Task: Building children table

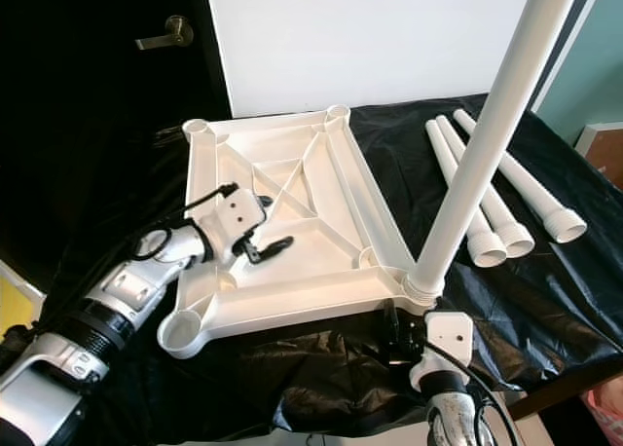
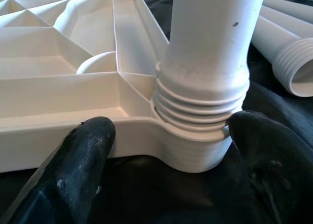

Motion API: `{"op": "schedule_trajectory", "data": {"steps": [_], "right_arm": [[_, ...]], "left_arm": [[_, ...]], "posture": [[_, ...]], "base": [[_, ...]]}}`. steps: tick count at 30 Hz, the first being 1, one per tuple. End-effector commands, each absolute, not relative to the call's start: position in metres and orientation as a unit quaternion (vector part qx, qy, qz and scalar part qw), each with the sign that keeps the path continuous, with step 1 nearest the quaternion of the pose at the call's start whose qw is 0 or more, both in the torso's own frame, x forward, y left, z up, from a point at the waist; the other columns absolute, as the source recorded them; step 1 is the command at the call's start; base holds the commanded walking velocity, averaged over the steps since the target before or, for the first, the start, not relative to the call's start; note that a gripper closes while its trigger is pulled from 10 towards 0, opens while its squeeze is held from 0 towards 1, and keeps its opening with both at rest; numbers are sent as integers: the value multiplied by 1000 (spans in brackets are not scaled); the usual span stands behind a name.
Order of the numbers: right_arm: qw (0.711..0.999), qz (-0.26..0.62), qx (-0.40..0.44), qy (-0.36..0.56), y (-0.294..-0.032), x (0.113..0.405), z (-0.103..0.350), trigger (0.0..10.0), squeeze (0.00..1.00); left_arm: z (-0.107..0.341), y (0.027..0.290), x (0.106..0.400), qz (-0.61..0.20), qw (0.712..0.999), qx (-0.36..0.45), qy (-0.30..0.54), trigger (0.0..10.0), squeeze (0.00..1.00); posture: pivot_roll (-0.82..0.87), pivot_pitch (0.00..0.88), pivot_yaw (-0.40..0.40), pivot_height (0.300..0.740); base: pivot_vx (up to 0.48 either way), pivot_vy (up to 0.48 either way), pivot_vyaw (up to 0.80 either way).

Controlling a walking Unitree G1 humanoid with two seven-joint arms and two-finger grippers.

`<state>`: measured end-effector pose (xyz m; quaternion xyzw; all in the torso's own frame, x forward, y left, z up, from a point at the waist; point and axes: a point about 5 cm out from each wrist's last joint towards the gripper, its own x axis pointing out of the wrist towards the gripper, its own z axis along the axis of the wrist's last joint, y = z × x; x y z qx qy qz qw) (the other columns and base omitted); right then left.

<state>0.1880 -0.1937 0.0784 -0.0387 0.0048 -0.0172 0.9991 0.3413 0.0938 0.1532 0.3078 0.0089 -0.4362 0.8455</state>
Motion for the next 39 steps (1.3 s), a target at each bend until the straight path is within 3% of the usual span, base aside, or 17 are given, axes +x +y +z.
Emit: {"op": "schedule_trajectory", "data": {"steps": [1, 8, 9, 14, 20, 26, 29, 34, 39], "right_arm": [[999, -5, -37, 11, -192, 186, 78, 10000, 0], [999, -4, -37, 16, -194, 185, 77, 10000, 0], [999, -3, -40, 18, -197, 184, 77, 10000, 0], [999, -3, -41, 19, -198, 183, 77, 10000, 0], [998, 5, -44, 36, -200, 180, 73, 10000, 0], [998, 5, -42, 43, -201, 180, 70, 10000, 0], [998, 4, -41, 46, -201, 184, 68, 10000, 0], [998, 3, -41, 46, -201, 186, 68, 10000, 0], [998, 22, -37, 46, -200, 205, 68, 10000, 0]], "left_arm": [[154, 105, 350, -362, 865, 347, -9, 10000, 0], [145, 111, 349, -369, 839, 399, 1, 10000, 0], [137, 110, 345, -390, 821, 416, 8, 10000, 0], [135, 109, 343, -397, 815, 421, 10, 10000, 0], [118, 92, 332, -446, 762, 469, 3, 10000, 0], [112, 87, 328, -462, 748, 476, 3, 10000, 0], [102, 80, 319, -495, 726, 477, 10, 10000, 0], [100, 79, 316, -506, 722, 473, 13, 10000, 0], [92, 78, 299, -565, 694, 443, 46, 10000, 0]], "posture": [[-86, 6, 34, 740], [-88, 5, 32, 740], [-91, 4, 31, 740], [-91, 4, 31, 740], [-97, 0, 24, 740], [-96, 0, 24, 740], [-95, 0, 27, 740], [-95, 0, 27, 740], [-86, 0, 34, 740]], "base": [[0, 0, 0], [0, 0, 0], [0, 0, 0], [0, 0, 0], [0, 0, 0], [0, 0, 0], [0, 0, 0], [0, 0, 0], [0, 0, 0]]}}
